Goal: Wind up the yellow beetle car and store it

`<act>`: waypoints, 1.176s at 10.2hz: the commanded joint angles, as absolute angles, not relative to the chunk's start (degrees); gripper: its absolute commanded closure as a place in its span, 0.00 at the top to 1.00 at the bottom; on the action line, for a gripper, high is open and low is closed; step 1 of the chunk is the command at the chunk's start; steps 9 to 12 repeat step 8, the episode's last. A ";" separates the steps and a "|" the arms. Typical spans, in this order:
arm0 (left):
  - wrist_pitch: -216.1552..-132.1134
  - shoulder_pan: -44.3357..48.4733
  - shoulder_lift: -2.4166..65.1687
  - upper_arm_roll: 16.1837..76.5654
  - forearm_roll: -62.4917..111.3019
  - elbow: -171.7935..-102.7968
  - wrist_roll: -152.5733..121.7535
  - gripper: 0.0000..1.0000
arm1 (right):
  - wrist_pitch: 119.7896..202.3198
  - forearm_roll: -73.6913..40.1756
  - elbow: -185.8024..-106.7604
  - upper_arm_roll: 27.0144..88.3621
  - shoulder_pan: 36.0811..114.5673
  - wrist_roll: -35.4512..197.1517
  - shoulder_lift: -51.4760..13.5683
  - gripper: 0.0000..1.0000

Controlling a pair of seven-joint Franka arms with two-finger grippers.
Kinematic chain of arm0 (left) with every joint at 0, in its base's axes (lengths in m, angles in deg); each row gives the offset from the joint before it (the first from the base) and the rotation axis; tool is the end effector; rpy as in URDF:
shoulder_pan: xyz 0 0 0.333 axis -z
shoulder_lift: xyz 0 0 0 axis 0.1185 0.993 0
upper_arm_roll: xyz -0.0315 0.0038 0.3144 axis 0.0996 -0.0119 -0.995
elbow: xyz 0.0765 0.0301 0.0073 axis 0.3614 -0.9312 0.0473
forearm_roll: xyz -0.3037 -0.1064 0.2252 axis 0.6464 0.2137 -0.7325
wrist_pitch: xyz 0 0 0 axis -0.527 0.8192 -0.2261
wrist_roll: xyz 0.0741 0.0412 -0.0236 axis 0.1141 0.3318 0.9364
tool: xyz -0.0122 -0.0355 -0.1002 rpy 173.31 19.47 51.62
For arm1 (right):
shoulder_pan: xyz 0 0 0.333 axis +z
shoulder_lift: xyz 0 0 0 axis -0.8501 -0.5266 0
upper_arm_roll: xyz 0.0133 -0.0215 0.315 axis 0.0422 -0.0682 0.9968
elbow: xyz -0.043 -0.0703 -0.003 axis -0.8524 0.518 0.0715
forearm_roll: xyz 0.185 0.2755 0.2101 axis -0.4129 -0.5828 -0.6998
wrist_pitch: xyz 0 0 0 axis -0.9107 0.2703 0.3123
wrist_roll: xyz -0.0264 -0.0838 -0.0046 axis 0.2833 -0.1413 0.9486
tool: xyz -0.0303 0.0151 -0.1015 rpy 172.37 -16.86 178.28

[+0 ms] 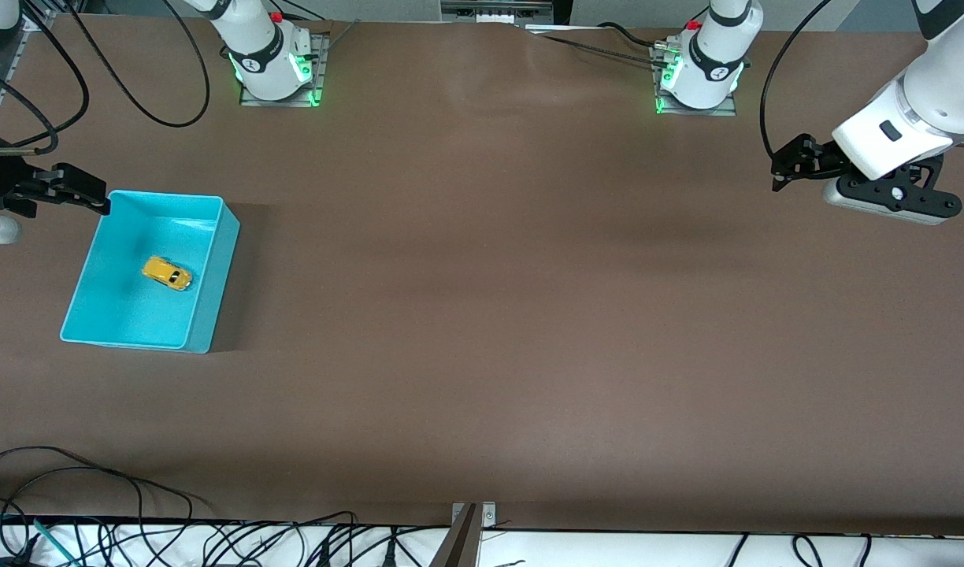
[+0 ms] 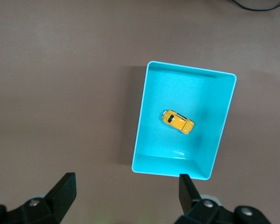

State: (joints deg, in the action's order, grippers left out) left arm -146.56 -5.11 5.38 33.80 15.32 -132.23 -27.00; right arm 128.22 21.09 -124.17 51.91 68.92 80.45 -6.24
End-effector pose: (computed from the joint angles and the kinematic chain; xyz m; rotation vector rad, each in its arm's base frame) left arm 0.5437 -0.0701 0.5905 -3.1162 0.3413 0.1306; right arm 0.5978 0.0049 0.6150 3.0880 0.1114 -0.1316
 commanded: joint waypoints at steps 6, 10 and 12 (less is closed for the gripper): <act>-145.74 -5.58 4.70 33.94 16.12 -131.98 -27.57 1.00 | 132.45 21.41 -130.23 56.28 64.39 78.38 -1.99 1.00; -145.74 -5.58 4.70 33.94 16.12 -131.98 -27.57 1.00 | 132.27 21.41 -130.23 56.72 64.38 77.58 -1.99 1.00; -145.74 -5.58 4.70 33.94 16.12 -131.98 -27.57 1.00 | 132.27 21.41 -130.23 56.72 64.38 77.58 -1.99 1.00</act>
